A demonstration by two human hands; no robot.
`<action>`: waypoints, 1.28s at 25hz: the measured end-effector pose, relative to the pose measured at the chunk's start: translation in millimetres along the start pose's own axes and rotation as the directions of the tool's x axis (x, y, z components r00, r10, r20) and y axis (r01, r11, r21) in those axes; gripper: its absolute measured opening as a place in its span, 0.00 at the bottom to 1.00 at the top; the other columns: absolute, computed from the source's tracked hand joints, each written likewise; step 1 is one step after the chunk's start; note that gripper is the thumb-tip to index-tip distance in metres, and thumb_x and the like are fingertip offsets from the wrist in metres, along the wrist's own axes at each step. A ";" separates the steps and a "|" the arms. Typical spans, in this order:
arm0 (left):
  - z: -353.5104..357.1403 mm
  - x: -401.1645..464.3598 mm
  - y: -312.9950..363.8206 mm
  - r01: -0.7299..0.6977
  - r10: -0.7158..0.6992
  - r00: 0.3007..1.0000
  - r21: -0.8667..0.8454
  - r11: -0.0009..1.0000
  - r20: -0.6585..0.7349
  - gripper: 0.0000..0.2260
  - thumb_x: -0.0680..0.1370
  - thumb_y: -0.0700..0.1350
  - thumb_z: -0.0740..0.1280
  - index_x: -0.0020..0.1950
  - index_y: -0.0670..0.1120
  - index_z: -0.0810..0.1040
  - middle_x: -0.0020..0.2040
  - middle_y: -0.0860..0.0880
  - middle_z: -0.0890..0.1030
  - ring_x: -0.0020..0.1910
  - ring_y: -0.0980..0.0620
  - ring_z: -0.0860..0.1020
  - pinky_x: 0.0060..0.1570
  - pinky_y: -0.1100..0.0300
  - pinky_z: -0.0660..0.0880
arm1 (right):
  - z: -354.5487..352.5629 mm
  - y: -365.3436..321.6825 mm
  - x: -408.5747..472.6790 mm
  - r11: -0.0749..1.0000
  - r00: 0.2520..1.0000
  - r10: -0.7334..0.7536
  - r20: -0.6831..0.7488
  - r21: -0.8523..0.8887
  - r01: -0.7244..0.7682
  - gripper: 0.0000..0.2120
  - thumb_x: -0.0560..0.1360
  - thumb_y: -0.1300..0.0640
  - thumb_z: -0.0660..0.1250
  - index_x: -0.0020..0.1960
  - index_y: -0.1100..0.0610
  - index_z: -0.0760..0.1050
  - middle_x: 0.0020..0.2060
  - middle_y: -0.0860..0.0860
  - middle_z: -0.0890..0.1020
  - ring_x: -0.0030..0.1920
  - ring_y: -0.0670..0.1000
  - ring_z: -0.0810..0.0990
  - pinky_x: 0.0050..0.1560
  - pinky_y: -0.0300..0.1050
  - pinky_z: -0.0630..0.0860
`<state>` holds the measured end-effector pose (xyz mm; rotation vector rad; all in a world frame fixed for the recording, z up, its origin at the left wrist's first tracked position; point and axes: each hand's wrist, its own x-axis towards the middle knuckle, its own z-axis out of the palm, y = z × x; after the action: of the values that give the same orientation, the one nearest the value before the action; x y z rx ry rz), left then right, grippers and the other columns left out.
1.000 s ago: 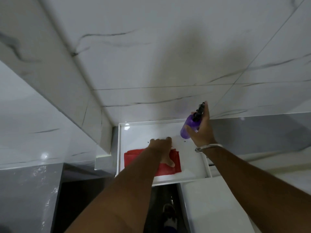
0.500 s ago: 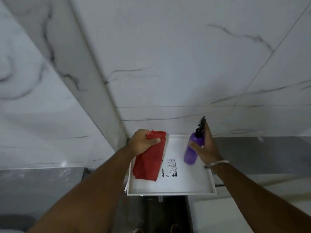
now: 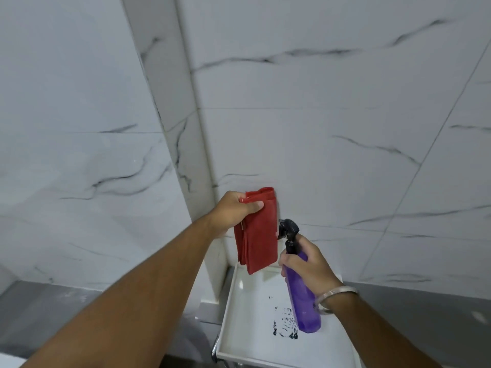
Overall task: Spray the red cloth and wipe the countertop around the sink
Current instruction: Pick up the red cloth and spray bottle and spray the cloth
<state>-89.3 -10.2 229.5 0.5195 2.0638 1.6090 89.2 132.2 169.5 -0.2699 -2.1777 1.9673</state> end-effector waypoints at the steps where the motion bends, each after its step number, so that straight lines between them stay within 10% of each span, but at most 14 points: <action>1: -2.0 -1.5 5.7 0.001 -0.001 1.000 -0.003 1.000 0.002 0.04 0.78 0.43 0.74 0.44 0.44 0.84 0.41 0.48 0.87 0.40 0.52 0.85 0.40 0.60 0.81 | 1.1 -4.9 0.0 1.000 1.000 -0.007 0.008 0.002 0.007 0.07 0.72 0.58 0.68 0.45 0.46 0.78 0.35 0.47 0.83 0.35 0.49 0.82 0.42 0.42 0.79; 8: -3.0 -15.0 31.7 -0.040 0.041 0.996 0.017 0.999 -0.080 0.08 0.79 0.46 0.74 0.53 0.42 0.85 0.48 0.48 0.88 0.48 0.50 0.86 0.51 0.58 0.81 | -2.7 -14.6 -8.5 0.999 1.000 -0.027 0.012 -0.019 0.027 0.06 0.70 0.54 0.67 0.47 0.47 0.77 0.34 0.48 0.82 0.33 0.49 0.82 0.39 0.41 0.79; 19: 2.0 -30.4 50.3 -0.066 0.070 0.994 0.043 0.997 -0.085 0.04 0.79 0.44 0.73 0.44 0.49 0.84 0.40 0.54 0.87 0.39 0.59 0.85 0.33 0.70 0.78 | -21.4 27.4 -36.7 0.998 0.992 0.049 0.116 -0.037 -0.045 0.10 0.68 0.52 0.69 0.47 0.52 0.77 0.34 0.51 0.80 0.32 0.52 0.81 0.40 0.48 0.81; 32: 7.4 -44.6 53.9 0.019 -0.001 0.981 0.090 0.996 -0.194 0.03 0.79 0.47 0.74 0.46 0.49 0.83 0.40 0.55 0.87 0.39 0.59 0.85 0.35 0.68 0.78 | -27.4 9.3 -5.9 0.998 0.991 -0.059 0.122 0.019 0.057 0.03 0.72 0.56 0.67 0.44 0.48 0.76 0.35 0.54 0.81 0.33 0.52 0.82 0.38 0.44 0.81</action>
<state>-48.1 -16.3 286.2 0.3961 2.2877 1.6211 102.1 157.9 162.8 -0.0846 -2.2157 2.0176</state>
